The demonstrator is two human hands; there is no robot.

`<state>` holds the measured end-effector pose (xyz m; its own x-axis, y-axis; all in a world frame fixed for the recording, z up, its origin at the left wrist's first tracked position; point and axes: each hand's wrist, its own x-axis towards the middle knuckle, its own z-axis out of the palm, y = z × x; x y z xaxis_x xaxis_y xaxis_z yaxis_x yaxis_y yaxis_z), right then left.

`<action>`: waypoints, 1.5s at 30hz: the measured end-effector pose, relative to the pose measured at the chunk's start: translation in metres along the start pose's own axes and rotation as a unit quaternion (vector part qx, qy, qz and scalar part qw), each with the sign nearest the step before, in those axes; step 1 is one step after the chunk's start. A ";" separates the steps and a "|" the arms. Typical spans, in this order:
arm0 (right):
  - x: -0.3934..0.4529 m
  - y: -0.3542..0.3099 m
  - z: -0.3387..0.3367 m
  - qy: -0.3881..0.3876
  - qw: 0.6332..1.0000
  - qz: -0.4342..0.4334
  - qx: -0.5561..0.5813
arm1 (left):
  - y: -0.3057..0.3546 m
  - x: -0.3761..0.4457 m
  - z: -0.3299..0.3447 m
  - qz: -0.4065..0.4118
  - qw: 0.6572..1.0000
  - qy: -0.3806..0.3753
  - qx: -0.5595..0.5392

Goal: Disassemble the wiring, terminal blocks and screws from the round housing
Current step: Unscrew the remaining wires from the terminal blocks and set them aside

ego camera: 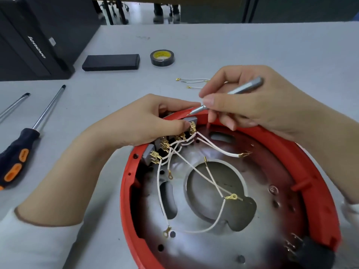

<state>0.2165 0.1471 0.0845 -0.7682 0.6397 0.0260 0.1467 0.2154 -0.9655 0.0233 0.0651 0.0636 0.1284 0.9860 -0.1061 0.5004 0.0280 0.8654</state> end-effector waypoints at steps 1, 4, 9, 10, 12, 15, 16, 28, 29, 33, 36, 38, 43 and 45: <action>-0.001 0.002 0.000 0.003 1.000 -0.006 -0.004 | -0.001 0.000 0.000 -0.002 1.000 0.003 -0.004; -0.004 0.006 -0.001 0.013 1.000 -0.025 0.012 | -0.002 0.000 0.003 -0.006 1.000 0.012 -0.006; -0.008 0.009 -0.002 0.030 0.997 -0.060 -0.024 | -0.001 -0.004 0.009 -0.010 0.996 0.089 -0.009; -0.009 0.010 -0.001 0.030 0.996 -0.062 -0.055 | 0.000 -0.005 0.010 -0.012 0.995 0.104 -0.004; -0.010 0.010 0.000 0.039 0.994 -0.068 -0.080 | 0.003 -0.007 0.012 -0.009 0.993 0.116 0.001; -0.012 0.008 0.000 0.046 0.992 -0.082 -0.080 | 0.006 -0.008 0.016 -0.012 0.994 0.109 -0.003; -0.013 0.009 0.001 0.045 0.992 -0.079 -0.087 | 0.007 -0.009 0.018 -0.013 0.994 0.109 0.005; -0.021 0.011 -0.013 0.059 0.974 -0.066 -0.211 | 0.009 -0.011 0.023 -0.012 0.993 0.115 0.015; -0.021 0.010 -0.012 0.061 0.971 -0.069 -0.220 | 0.009 -0.011 0.022 -0.010 0.994 0.111 0.009; -0.024 0.012 -0.004 0.071 0.947 -0.080 -0.304 | 0.008 -0.009 0.018 0.001 0.995 0.099 0.002; -0.026 0.012 0.002 0.109 0.911 -0.092 -0.387 | 0.008 -0.008 0.019 0.011 0.995 0.102 0.007; -0.025 0.012 0.004 0.126 0.892 -0.101 -0.422 | 0.008 -0.008 0.019 0.009 0.994 0.104 0.007; -0.023 0.010 0.003 0.132 0.830 -0.169 -0.515 | 0.008 -0.008 0.019 0.011 0.995 0.103 0.012; -0.021 0.012 0.003 0.119 0.810 -0.171 -0.549 | 0.008 -0.008 0.019 0.016 0.994 0.103 0.012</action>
<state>0.2322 0.1342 0.0719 -0.7574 0.5011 0.4186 0.5173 0.8517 -0.0837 0.0427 0.0547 0.0616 -0.0327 0.9991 0.0272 0.5202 -0.0062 0.8540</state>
